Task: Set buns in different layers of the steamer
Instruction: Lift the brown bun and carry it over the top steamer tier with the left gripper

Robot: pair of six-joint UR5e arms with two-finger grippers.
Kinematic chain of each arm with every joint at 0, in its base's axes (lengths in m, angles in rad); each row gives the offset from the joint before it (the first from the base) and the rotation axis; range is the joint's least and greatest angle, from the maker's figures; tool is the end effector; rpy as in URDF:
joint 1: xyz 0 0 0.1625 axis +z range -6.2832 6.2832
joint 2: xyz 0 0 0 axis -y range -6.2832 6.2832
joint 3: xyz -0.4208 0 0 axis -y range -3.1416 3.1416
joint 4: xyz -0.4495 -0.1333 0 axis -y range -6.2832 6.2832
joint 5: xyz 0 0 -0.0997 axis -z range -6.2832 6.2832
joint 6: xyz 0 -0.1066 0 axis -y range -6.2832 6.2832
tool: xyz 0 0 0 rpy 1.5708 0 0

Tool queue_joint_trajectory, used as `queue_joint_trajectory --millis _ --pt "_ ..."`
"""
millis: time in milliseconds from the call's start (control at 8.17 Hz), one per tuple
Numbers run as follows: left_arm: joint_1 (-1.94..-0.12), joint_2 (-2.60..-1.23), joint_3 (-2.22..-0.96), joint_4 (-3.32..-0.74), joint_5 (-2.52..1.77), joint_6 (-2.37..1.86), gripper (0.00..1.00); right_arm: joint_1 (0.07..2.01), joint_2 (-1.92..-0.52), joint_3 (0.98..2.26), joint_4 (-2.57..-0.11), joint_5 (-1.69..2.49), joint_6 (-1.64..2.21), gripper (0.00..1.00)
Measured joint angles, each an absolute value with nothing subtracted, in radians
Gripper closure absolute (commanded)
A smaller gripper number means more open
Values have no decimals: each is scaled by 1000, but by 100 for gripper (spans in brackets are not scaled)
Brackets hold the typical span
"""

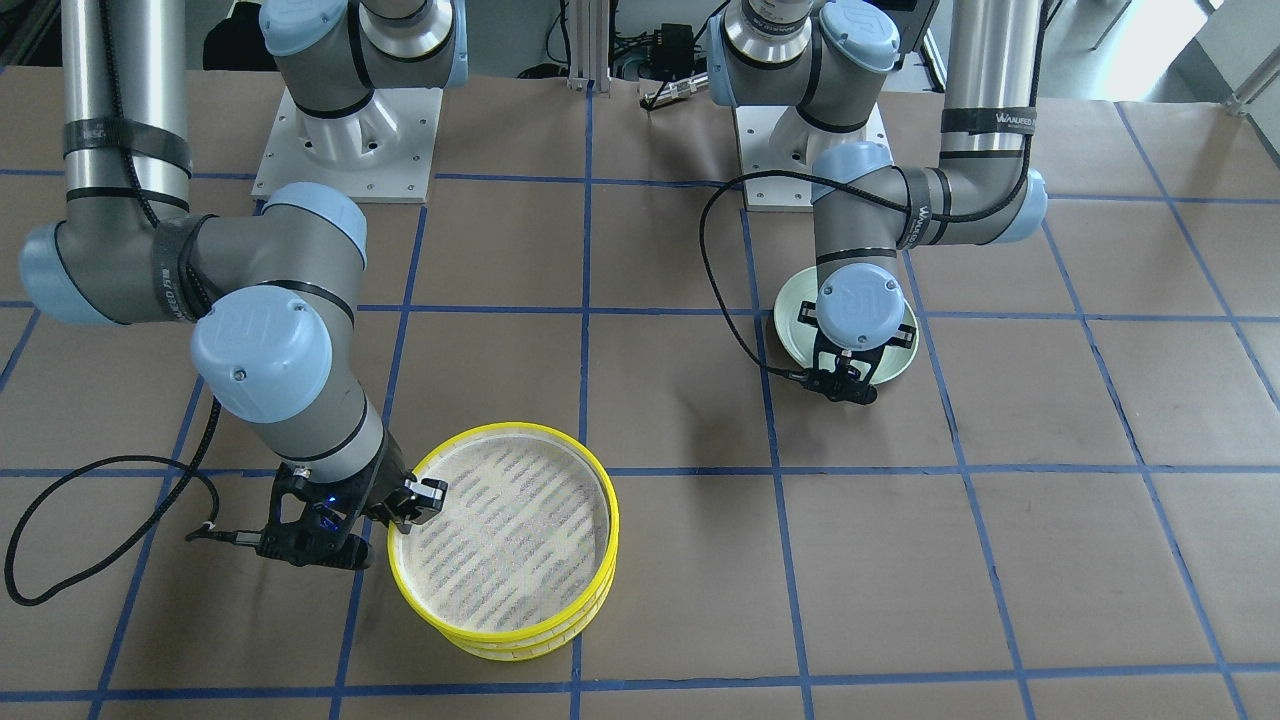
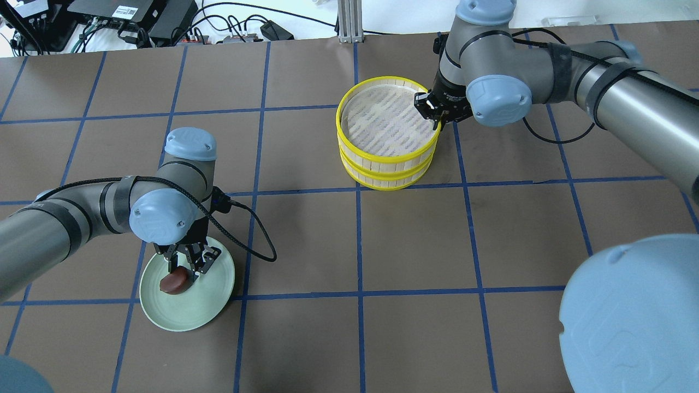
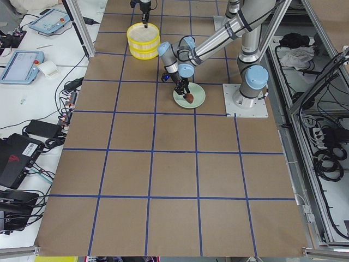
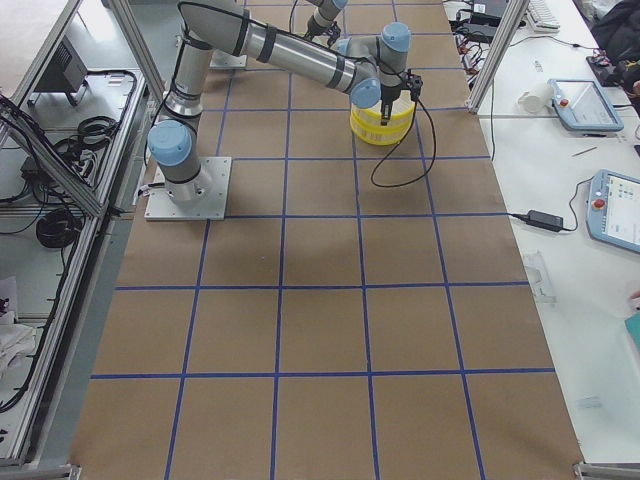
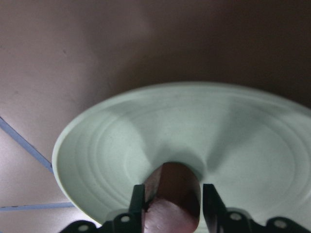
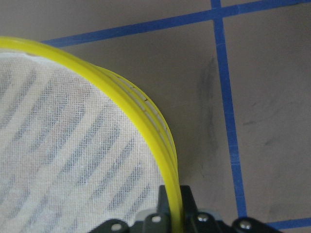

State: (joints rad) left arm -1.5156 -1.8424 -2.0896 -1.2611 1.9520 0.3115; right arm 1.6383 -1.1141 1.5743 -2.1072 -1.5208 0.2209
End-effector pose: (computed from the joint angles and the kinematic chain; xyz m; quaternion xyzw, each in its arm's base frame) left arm -0.0675 -0.4762 0.1146 0.1666 0.9401 0.2634 0.1383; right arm 0.1852 -0.6849 0.2420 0.0756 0.9961 -0.0341 0.0302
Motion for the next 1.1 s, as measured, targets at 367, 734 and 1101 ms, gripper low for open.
queue_joint_trajectory --millis 367,734,1101 --pt "-1519 -1835 -2079 -1260 1932 306 100 1638 -1112 1585 -2109 -1522 221 65" --pt "-1550 -1810 -1977 -1286 1849 247 100 1638 -1115 1586 -2110 -1524 221 29" --pt "-1581 -1803 -1784 -1399 1782 204 100 1637 -1132 1576 -2107 -1525 220 12"
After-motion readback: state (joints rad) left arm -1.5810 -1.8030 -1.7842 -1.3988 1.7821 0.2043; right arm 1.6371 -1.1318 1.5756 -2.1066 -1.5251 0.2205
